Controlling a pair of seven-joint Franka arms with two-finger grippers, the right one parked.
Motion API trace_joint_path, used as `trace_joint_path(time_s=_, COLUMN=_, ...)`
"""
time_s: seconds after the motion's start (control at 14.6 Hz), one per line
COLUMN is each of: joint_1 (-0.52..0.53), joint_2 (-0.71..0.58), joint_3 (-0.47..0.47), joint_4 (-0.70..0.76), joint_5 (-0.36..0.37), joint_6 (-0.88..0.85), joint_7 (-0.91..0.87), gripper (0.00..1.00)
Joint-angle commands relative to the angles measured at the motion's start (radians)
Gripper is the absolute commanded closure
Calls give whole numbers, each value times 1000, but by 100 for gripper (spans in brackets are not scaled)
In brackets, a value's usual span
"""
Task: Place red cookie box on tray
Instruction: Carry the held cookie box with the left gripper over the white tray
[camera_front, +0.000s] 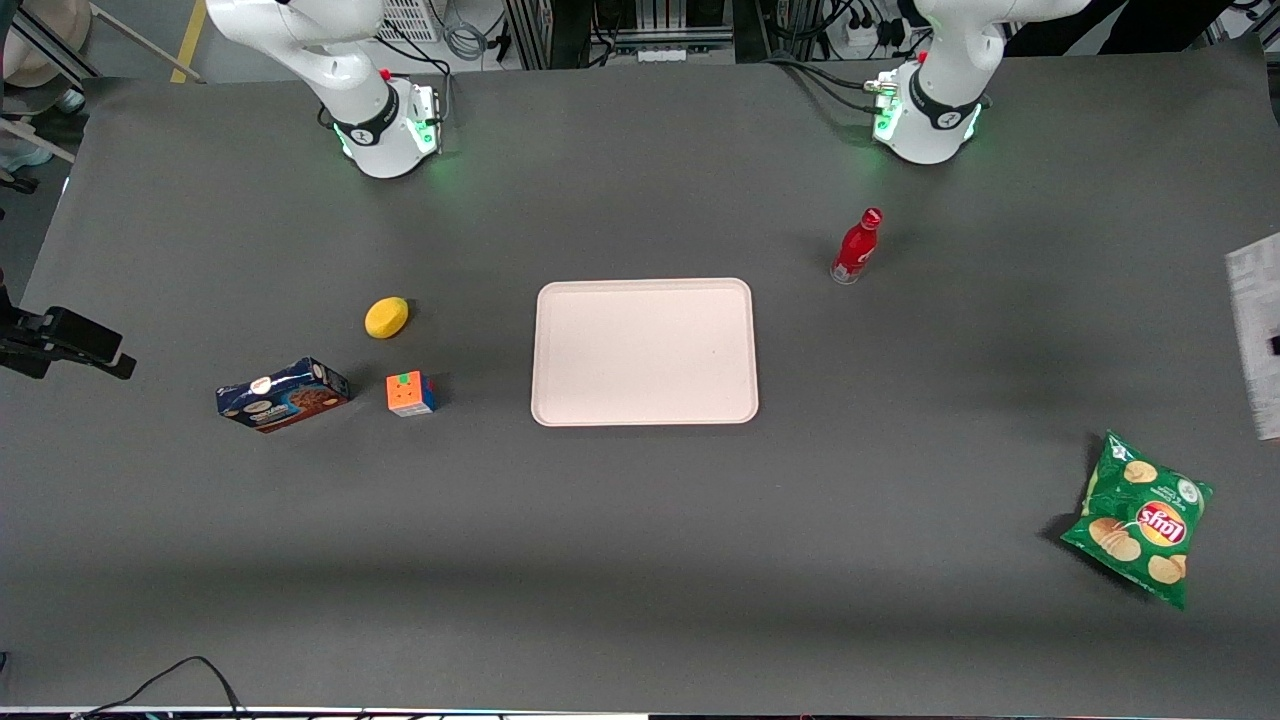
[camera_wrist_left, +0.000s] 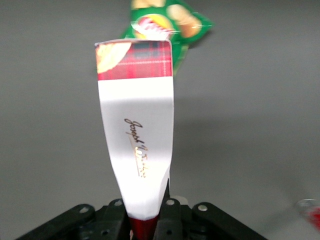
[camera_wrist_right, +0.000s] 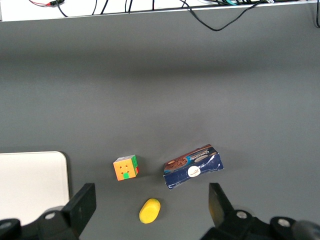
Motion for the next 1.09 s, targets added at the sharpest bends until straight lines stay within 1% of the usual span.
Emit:
trace_joint_path(time_s=0.0, joint_1=-27, joint_2=-10, joint_3=-150, joint_4=56, joint_5=24, joint_6=-105, joint_7=-254, gripper=79)
trace_joint_path(time_s=0.14, joint_1=-35, joint_2=-30, joint_3=-259, joint_4=54, joint_5=27, joint_6=-133, joint_7=-394, gripper=79)
trace_joint_path(time_s=0.27, joint_1=-66, joint_2=-41, joint_3=-351, joint_4=56, joint_5=38, joint_6=-144, joint_7=-545, gripper=79)
trace_joint_path(time_s=0.41, joint_1=-78, joint_2=-41, joint_3=-474, joint_4=54, joint_5=39, joint_6=-137, joint_7=-713, gripper=79)
trace_joint_path(time_s=0.62, joint_1=-84, joint_2=-30, joint_3=-661, joint_4=50, joint_5=39, joint_6=-96, joint_7=-896, gripper=79)
trace_joint_path(time_s=0.82, joint_1=-133, joint_2=-13, joint_3=-758, joint_4=39, joint_5=41, joint_6=-53, joint_7=-1015, gripper=77)
trace_joint_path(time_s=0.96, joint_1=-153, joint_2=-5, joint_3=-821, joint_4=8, joint_5=41, joint_6=5, joint_7=-1112, gripper=73)
trace_joint_path(time_s=1.03, joint_1=-180, joint_2=-5, joint_3=-832, joint_4=-18, joint_5=42, joint_6=39, joint_7=-1155, gripper=74)
